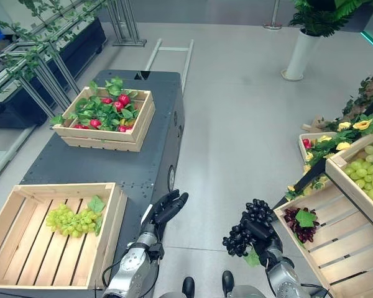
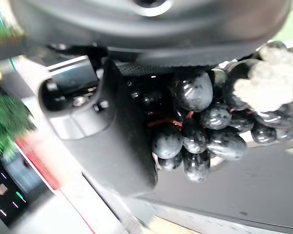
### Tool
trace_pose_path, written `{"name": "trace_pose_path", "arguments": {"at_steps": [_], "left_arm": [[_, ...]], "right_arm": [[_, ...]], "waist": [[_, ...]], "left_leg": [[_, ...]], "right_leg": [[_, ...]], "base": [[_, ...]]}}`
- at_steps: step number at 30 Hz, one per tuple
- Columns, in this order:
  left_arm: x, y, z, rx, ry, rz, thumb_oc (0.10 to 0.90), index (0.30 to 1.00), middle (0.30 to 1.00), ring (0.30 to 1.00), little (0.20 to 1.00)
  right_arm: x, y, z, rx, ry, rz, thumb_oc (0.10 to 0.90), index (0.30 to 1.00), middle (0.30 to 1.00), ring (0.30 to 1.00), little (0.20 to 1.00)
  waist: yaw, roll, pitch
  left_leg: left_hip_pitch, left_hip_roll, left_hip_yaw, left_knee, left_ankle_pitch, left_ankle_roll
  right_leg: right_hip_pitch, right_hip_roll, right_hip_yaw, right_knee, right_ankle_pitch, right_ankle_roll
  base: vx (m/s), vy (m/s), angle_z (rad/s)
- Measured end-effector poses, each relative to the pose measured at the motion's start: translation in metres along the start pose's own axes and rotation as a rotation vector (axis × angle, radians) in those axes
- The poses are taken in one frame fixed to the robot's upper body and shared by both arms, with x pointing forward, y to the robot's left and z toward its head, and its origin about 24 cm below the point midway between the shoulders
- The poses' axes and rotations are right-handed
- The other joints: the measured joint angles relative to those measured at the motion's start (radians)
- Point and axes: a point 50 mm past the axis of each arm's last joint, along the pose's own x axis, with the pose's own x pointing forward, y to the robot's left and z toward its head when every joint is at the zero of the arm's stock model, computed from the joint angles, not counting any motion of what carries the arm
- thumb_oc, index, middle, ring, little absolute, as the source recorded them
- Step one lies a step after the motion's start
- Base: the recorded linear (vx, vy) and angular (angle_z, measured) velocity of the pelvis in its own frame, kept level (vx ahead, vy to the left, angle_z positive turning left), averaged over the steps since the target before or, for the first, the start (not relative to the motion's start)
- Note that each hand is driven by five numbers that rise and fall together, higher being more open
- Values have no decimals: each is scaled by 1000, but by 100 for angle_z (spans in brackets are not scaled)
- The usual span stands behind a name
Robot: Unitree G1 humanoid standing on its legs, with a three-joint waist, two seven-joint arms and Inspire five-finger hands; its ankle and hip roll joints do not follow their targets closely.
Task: Pick up the fruits from the basket on one side to the basket on the other side
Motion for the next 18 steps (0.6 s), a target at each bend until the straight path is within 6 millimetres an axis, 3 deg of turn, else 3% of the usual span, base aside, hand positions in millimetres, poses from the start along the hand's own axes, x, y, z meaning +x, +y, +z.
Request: {"name": "trace_pose_path", "arguments": {"at_steps": [2, 3, 5, 6, 9, 11, 12, 14, 15, 16, 18], "left_arm": [[0, 2, 0, 8, 4, 3, 800, 900, 900, 900, 900], [-1, 3, 0, 14, 12, 13, 800, 900, 900, 900, 900], [-5, 13, -3, 34, 33, 64, 800, 900, 900, 900, 900], [-5, 16, -3, 40, 39, 77, 800, 900, 900, 900, 900], [-10, 27, -10, 61, 81, 111, 800, 900, 900, 900, 900], [-20, 40, -21, 68, 135, 157, 800, 900, 900, 900, 900], [-22, 44, -25, 59, 149, 180, 800, 900, 900, 900, 900], [-25, 45, -28, 28, 156, 195, 800, 900, 900, 900, 900], [-25, 34, -37, -89, 166, 230, 800, 900, 900, 900, 900], [-21, 26, -39, -181, 164, 252, 800, 900, 900, 900, 900], [-15, 11, -39, -243, 156, 216, 800, 900, 900, 900, 900]], "right_arm": [[1, -2, 2, 27, -9, -15, 400, 300, 300, 300, 300], [2, -4, 2, 60, -14, -37, 400, 300, 300, 300, 300], [11, -1, 3, 73, -9, -46, 400, 300, 300, 300, 300], [13, 2, 3, 75, -8, -42, 400, 300, 300, 300, 300], [13, 2, 2, 78, -5, -41, 400, 300, 300, 300, 300], [13, 7, -3, 92, 1, -33, 400, 300, 300, 300, 300], [14, 9, -4, 92, 4, -26, 400, 300, 300, 300, 300], [14, 9, -3, 79, 4, -22, 400, 300, 300, 300, 300], [10, 3, 0, 69, -4, -54, 400, 300, 300, 300, 300], [6, -2, 4, 63, -21, -69, 400, 300, 300, 300, 300], [5, -7, 13, 38, -49, -68, 400, 300, 300, 300, 300]], "waist": [[-1, -13, 6], [8, -21, 8], [48, -15, 13], [58, -9, 17], [62, -3, 21], [80, -20, 17], [88, -15, 19], [89, 1, 24], [62, 31, 25], [51, 42, 25], [48, 43, 27]], "left_leg": [[4, 1, 16, -6, -3, -1], [4, 8, 54, 0, -4, -3], [-6, 60, 209, 1, -6, -6], [-8, 81, 266, 1, -7, -8], [2, 109, 316, 0, -20, -28], [30, 104, 349, 1, -36, -65], [40, 115, 378, 1, -38, -89], [49, 132, 358, 1, -40, -110], [50, 168, 300, 1, -36, -124], [55, 186, 291, 3, -35, -125], [66, 213, 308, 8, -33, -128]], "right_leg": [[-3, 0, 5, -3, 1, 2], [-19, -10, -27, -8, -10, 2], [-69, -48, -214, 50, -26, 6], [-91, -57, -261, 97, -30, 1], [-64, -120, -271, 93, -30, 3], [-26, -193, -313, -15, -13, 25], [-23, -203, -377, -25, 29, 81], [-10, -178, -384, -42, 78, 79], [23, -125, -339, -71, 75, 66], [33, -109, -315, -71, 65, 61], [33, -77, -308, -71, 56, 46]], "base": [[-7, -30, -29], [-23, -53, -65], [-6, -102, -125], [47, -154, -113], [160, -256, -79], [98, -322, -105], [121, -256, -91], [149, -242, -42], [254, -278, 3], [226, -192, 9], [248, -182, -11]]}}
